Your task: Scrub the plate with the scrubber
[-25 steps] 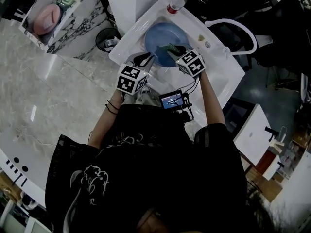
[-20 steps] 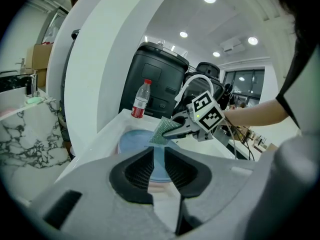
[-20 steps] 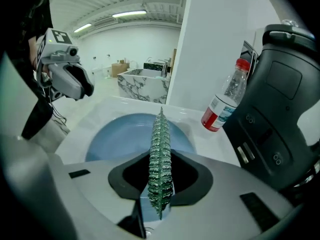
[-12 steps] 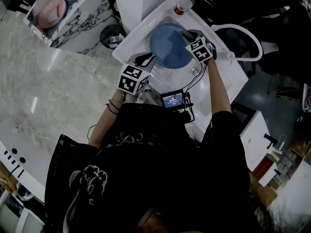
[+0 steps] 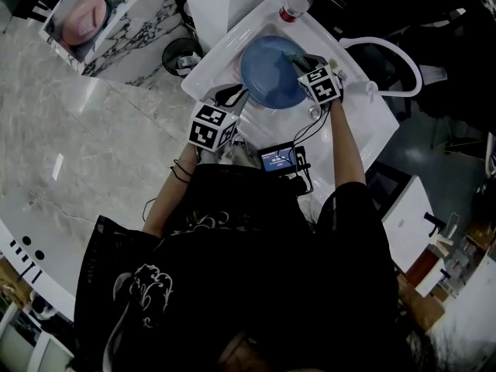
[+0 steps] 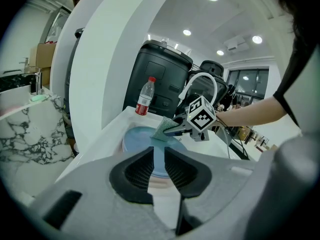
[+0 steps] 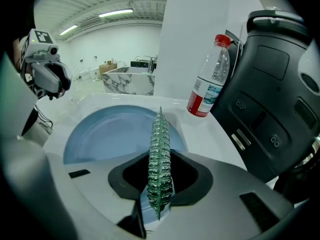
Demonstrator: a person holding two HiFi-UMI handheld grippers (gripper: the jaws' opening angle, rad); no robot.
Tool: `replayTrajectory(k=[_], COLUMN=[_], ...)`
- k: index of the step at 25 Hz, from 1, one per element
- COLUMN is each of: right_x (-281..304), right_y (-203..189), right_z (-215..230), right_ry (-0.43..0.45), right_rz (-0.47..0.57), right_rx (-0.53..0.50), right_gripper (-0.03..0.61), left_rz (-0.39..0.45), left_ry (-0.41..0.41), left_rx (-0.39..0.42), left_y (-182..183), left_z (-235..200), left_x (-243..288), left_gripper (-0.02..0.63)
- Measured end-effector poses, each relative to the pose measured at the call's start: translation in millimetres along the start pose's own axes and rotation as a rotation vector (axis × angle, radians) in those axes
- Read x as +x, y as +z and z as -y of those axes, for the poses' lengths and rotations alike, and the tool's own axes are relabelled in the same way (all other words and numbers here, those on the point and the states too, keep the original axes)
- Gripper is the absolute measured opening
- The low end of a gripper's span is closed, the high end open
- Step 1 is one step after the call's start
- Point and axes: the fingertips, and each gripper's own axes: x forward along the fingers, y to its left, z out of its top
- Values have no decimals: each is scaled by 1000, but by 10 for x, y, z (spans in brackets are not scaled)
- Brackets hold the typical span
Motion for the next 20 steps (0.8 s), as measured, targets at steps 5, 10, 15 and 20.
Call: replayTrajectory(k=[5, 10, 15, 20], right_x=[-176, -331, -456, -561], right_y=[-127, -218, -234, -161], right_z=[-194, -429, -675, -947], right_ry=[16, 41, 68, 116], right_rz=[-8, -10, 2, 18], right_rx=[73, 109, 148, 187], right_gripper=[89, 91, 91, 91], left_rz=[3, 0, 1, 3], left_ry=[-12, -35, -59, -77], left_rx=[5, 18, 32, 42], left_y=[19, 23, 33, 45], left_z=[10, 61, 121, 146], left_x=[9, 25, 29, 8], left_gripper=[61, 61, 61, 61])
